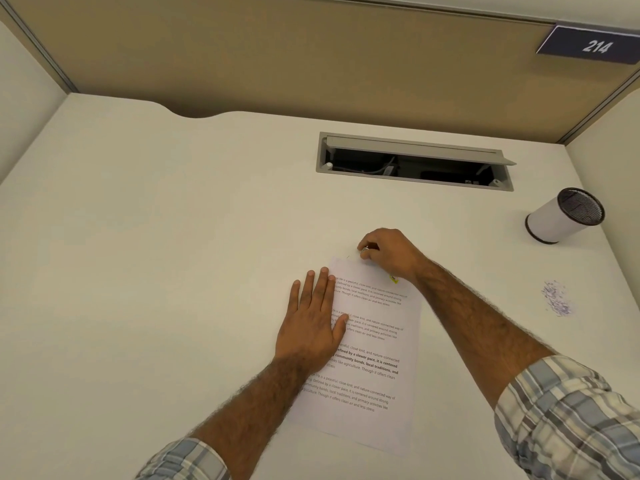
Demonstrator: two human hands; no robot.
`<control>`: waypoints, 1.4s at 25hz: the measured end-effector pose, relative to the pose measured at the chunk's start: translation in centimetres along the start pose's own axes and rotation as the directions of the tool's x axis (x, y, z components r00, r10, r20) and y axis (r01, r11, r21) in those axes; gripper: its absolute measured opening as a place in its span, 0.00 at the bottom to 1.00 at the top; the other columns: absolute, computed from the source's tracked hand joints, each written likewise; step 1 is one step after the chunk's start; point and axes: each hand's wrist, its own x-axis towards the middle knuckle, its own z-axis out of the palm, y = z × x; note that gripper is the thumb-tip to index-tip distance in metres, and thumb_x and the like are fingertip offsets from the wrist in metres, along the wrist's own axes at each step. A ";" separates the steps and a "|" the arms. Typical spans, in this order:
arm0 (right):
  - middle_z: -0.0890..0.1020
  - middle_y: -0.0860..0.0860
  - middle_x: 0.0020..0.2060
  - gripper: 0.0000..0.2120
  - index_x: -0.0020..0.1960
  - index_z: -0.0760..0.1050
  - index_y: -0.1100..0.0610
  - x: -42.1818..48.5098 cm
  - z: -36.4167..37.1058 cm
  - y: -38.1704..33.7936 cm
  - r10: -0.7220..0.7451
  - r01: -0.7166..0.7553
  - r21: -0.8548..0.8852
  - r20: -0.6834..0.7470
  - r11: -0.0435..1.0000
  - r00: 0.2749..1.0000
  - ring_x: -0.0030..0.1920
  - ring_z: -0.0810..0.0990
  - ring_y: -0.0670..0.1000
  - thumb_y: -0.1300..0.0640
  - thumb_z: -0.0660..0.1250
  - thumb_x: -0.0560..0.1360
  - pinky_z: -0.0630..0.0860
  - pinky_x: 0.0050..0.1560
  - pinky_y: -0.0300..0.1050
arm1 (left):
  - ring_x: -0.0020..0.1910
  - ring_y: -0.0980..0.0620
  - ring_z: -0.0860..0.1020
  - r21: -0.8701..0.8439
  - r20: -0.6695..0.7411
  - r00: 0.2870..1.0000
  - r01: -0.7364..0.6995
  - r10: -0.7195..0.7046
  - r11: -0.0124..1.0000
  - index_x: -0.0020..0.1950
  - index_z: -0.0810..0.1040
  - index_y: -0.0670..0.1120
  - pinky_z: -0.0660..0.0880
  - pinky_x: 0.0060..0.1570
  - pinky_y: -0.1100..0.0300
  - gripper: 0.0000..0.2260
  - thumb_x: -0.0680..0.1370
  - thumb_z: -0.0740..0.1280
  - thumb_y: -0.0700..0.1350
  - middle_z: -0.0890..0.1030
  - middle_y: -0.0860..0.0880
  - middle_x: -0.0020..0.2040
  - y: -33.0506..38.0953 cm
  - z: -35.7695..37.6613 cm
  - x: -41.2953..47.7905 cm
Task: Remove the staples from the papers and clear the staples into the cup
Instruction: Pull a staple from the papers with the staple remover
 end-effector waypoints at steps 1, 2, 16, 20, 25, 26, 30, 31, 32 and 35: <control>0.80 0.49 0.49 0.09 0.56 0.82 0.57 0.0 -0.2 0.1 0.017 -0.016 0.042 -0.023 0.999 1.000 0.50 0.77 0.49 0.58 0.69 0.77 0.70 0.49 0.41 | 0.84 0.47 0.39 0.000 0.002 1.000 -0.001 0.001 1.000 0.85 0.45 0.44 0.42 0.82 0.44 0.33 0.85 0.47 0.60 0.42 0.47 0.86 0.0 0.0 0.0; 0.80 0.50 0.49 0.09 0.56 0.82 0.57 0.0 -0.5 0.2 0.042 -0.039 0.083 -0.036 0.996 0.998 0.50 0.76 0.49 0.59 0.69 0.77 0.69 0.49 0.40 | 0.84 0.47 0.39 -0.001 0.005 1.000 -0.001 0.001 1.000 0.85 0.45 0.44 0.42 0.82 0.44 0.33 0.85 0.47 0.60 0.42 0.47 0.86 0.0 0.0 0.0; 0.82 0.59 0.42 0.04 0.43 0.77 0.65 2.4 -3.1 3.5 0.566 -0.011 0.992 -0.064 0.128 0.822 0.43 0.82 0.57 0.71 0.71 0.73 0.84 0.45 0.45 | 0.84 0.48 0.39 0.019 -0.021 1.000 -0.009 0.010 1.000 0.85 0.43 0.46 0.43 0.81 0.45 0.33 0.85 0.47 0.61 0.41 0.48 0.86 -0.1 0.3 0.1; 0.80 0.61 0.43 0.07 0.39 0.76 0.66 4.5 -3.0 3.1 0.651 0.066 0.996 -0.086 0.054 0.755 0.43 0.82 0.57 0.74 0.71 0.71 0.83 0.50 0.47 | 0.85 0.47 0.43 0.033 -0.042 0.999 -0.005 0.007 0.999 0.85 0.45 0.45 0.45 0.80 0.45 0.33 0.85 0.49 0.60 0.45 0.48 0.86 -0.1 0.4 0.1; 0.80 0.60 0.41 0.08 0.39 0.77 0.64 6.5 -3.5 3.0 0.668 0.023 0.993 -0.093 0.113 0.738 0.40 0.80 0.56 0.74 0.71 0.71 0.83 0.47 0.48 | 0.85 0.47 0.43 0.028 -0.052 0.999 -0.003 0.004 1.000 0.85 0.44 0.46 0.44 0.80 0.46 0.33 0.85 0.50 0.60 0.43 0.48 0.86 -0.1 0.6 0.1; 0.80 0.61 0.41 0.08 0.38 0.77 0.63 6.8 -3.6 3.1 0.676 -0.012 0.987 -0.102 0.162 0.730 0.37 0.80 0.55 0.73 0.72 0.70 0.82 0.44 0.48 | 0.85 0.47 0.43 0.030 -0.052 0.999 -0.001 0.002 1.000 0.85 0.44 0.45 0.44 0.80 0.46 0.34 0.85 0.50 0.60 0.44 0.48 0.86 -0.1 0.6 0.1; 0.81 0.59 0.39 0.04 0.43 0.80 0.64 7.8 -4.0 3.7 0.723 -0.123 0.946 -0.141 0.299 0.676 0.32 0.77 0.51 0.69 0.75 0.70 0.80 0.37 0.43 | 0.85 0.47 0.43 0.032 -0.042 0.999 0.003 -0.001 0.999 0.85 0.44 0.45 0.44 0.80 0.46 0.34 0.85 0.51 0.60 0.44 0.48 0.86 -0.2 0.6 0.1; 0.81 0.59 0.40 0.05 0.44 0.80 0.65 8.0 -4.0 3.9 0.717 -0.127 0.942 -0.146 0.312 0.681 0.32 0.77 0.51 0.69 0.74 0.71 0.80 0.35 0.42 | 0.85 0.47 0.42 0.032 -0.042 0.999 0.003 -0.002 0.999 0.85 0.44 0.46 0.44 0.80 0.46 0.34 0.85 0.51 0.60 0.44 0.48 0.86 -0.2 0.6 0.1; 0.82 0.59 0.41 0.05 0.45 0.81 0.64 8.2 -4.1 4.1 0.707 -0.134 0.937 -0.145 0.322 0.692 0.33 0.78 0.51 0.69 0.74 0.70 0.81 0.37 0.43 | 0.85 0.47 0.42 0.033 -0.041 0.999 0.004 -0.003 0.999 0.85 0.43 0.46 0.43 0.80 0.46 0.34 0.85 0.51 0.60 0.43 0.48 0.86 -0.2 0.6 0.1; 0.82 0.58 0.45 0.08 0.46 0.81 0.60 8.5 -4.0 4.6 0.637 -0.224 0.832 -0.187 0.507 0.748 0.39 0.79 0.53 0.67 0.75 0.70 0.80 0.43 0.45 | 0.85 0.47 0.42 0.027 -0.035 0.999 0.004 -0.003 1.000 0.85 0.43 0.46 0.43 0.80 0.46 0.34 0.85 0.50 0.60 0.43 0.48 0.86 -0.1 0.6 0.1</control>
